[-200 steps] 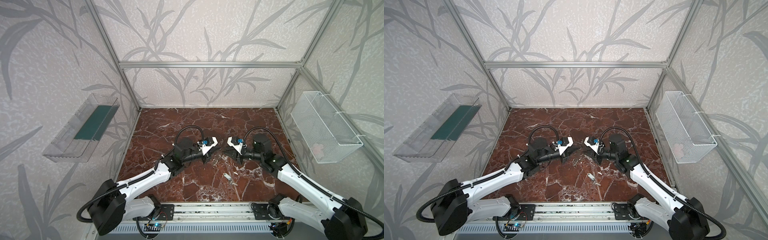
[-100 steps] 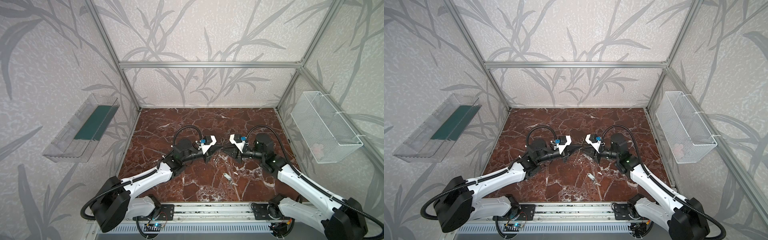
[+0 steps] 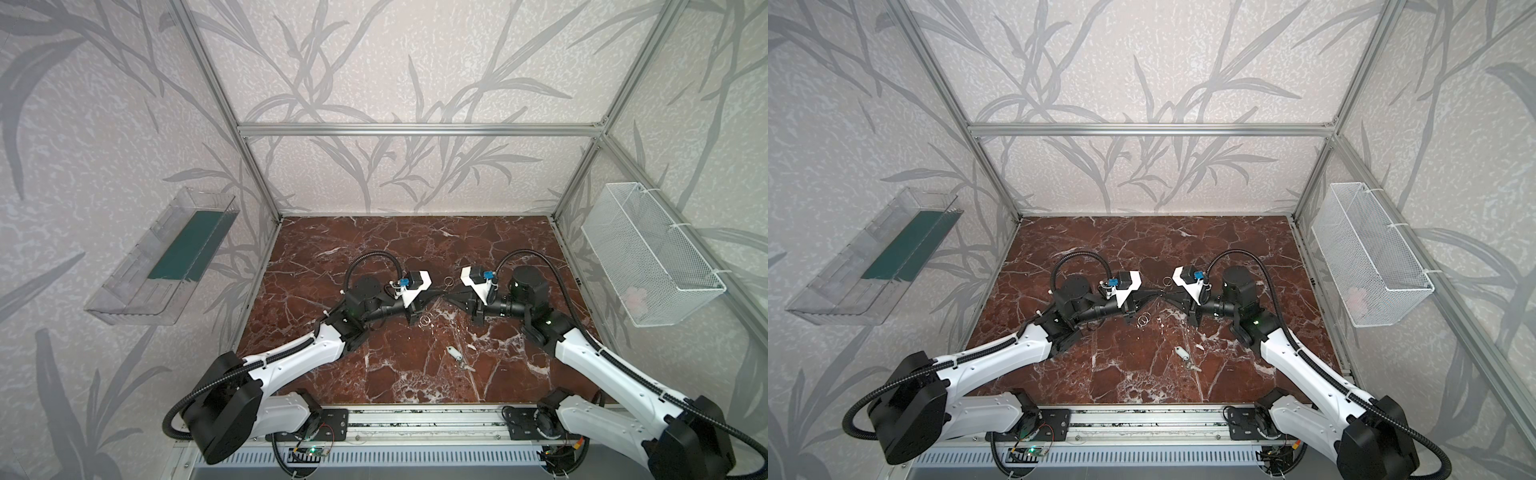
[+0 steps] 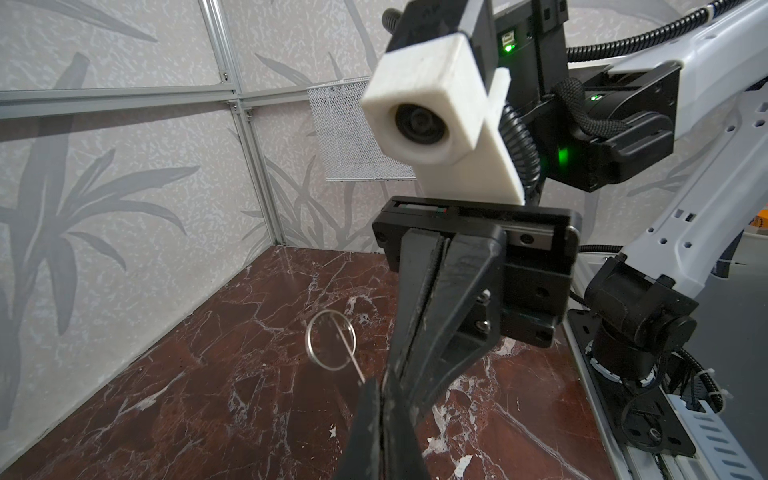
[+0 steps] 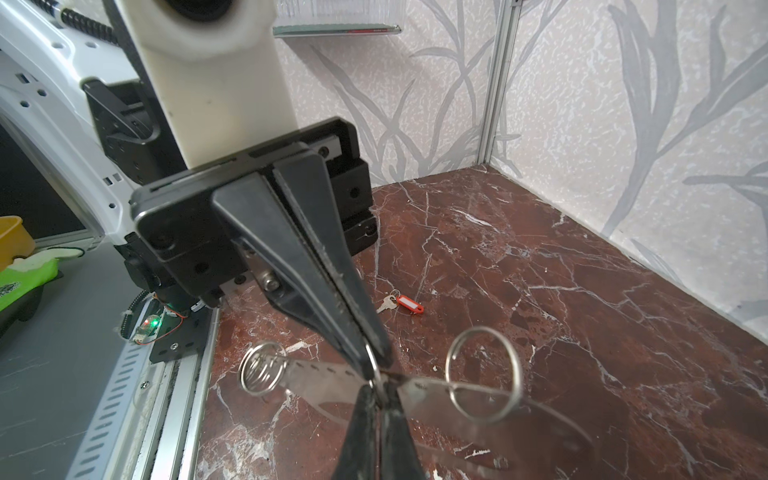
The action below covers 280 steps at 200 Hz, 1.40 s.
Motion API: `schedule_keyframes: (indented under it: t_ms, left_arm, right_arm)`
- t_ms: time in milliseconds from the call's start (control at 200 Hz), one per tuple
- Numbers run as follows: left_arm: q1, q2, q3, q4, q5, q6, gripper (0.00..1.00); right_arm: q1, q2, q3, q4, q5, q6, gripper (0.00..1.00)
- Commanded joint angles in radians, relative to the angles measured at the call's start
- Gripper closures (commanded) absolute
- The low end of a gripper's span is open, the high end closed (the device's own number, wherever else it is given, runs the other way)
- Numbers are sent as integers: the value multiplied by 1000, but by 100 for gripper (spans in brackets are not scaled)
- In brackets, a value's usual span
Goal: Put the keys on the keyring
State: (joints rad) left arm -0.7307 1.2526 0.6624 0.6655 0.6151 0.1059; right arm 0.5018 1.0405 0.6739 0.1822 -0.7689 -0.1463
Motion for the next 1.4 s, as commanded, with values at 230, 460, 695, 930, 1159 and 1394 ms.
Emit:
schedule_keyframes:
  t_ms: [230, 460, 695, 930, 1159, 1394]
  left_arm:
    - [-4, -96, 58, -285, -120, 269, 66]
    - [-8, -147, 131, -511, -186, 483, 68]
    - [-38, -134, 178, -605, -218, 587, 71]
    - [-80, -92, 224, -647, -276, 642, 70]
    - [-105, -56, 248, -665, -315, 671, 72]
    - [-116, -25, 262, -661, -337, 662, 75]
  right_arm:
    - [12, 8, 117, -272, 28, -139, 100]
    - [12, 33, 190, -439, 97, -215, 100]
    - [25, 82, 284, -557, 152, -242, 100]
    - [61, 125, 349, -639, 221, -268, 100]
    - [76, 160, 399, -687, 241, -264, 100]
    - [83, 180, 431, -717, 244, -272, 100]
